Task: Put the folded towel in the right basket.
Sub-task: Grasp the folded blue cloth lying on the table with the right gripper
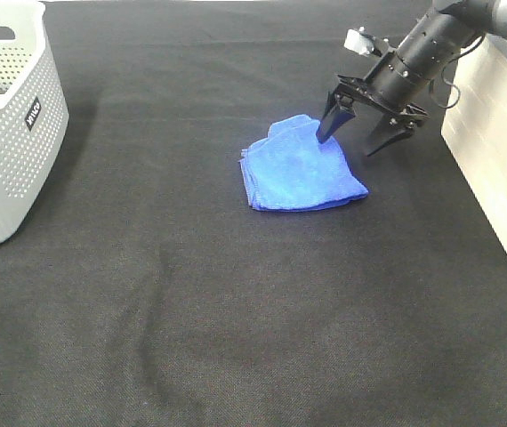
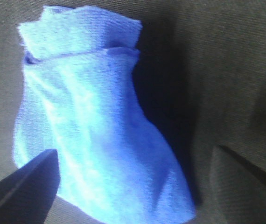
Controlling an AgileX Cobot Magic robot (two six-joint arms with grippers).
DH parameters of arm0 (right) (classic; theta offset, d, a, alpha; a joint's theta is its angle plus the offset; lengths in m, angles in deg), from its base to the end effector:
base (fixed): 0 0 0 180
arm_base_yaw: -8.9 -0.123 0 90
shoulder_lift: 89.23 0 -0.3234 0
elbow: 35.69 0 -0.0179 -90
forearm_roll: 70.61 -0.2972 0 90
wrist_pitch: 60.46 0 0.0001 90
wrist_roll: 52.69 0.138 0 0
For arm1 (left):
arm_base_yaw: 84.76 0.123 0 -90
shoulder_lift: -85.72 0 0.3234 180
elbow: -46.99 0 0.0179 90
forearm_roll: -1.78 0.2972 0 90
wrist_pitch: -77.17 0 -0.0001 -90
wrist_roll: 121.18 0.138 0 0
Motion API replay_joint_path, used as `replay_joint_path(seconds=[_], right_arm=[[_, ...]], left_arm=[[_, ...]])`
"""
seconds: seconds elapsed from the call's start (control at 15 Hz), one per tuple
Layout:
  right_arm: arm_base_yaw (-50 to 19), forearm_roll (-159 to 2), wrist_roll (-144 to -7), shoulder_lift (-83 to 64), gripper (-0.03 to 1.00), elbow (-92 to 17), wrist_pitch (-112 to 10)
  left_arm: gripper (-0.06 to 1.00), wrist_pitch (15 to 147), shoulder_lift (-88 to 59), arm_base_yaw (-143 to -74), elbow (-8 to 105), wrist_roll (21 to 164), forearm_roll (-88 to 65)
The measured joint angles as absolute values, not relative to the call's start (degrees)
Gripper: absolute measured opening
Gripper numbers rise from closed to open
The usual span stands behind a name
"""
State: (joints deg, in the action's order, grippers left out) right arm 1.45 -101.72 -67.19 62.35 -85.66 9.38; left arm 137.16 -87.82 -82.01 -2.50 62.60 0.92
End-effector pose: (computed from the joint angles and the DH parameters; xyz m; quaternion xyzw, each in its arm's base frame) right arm 0.5895 0.1446 0.1164 -0.1108 0.9571 0.2530 0.0875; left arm 0.0390 0.0001 0.2802 0.0079 0.8477 0.0227 0.5299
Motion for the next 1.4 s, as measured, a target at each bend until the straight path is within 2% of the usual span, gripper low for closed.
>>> replay_joint_path(seconds=[0.8, 1.2, 1.4], right_arm=[[1.50, -100.52, -66.50, 67.11, 0.84, -86.34, 9.38], [1.45, -110.95, -68.85, 69.51, 0.84, -86.86, 9.38], [-1.36, -111.41, -69.08, 69.86, 0.83, -87.03, 9.32]], left_arm=[[0.99, 137.16, -87.82, -82.01, -2.50, 62.60, 0.92], [0.99, 137.16, -87.82, -82.01, -2.50, 62.60, 0.92], [0.99, 137.16, -87.82, -82.01, -2.50, 62.60, 0.92]])
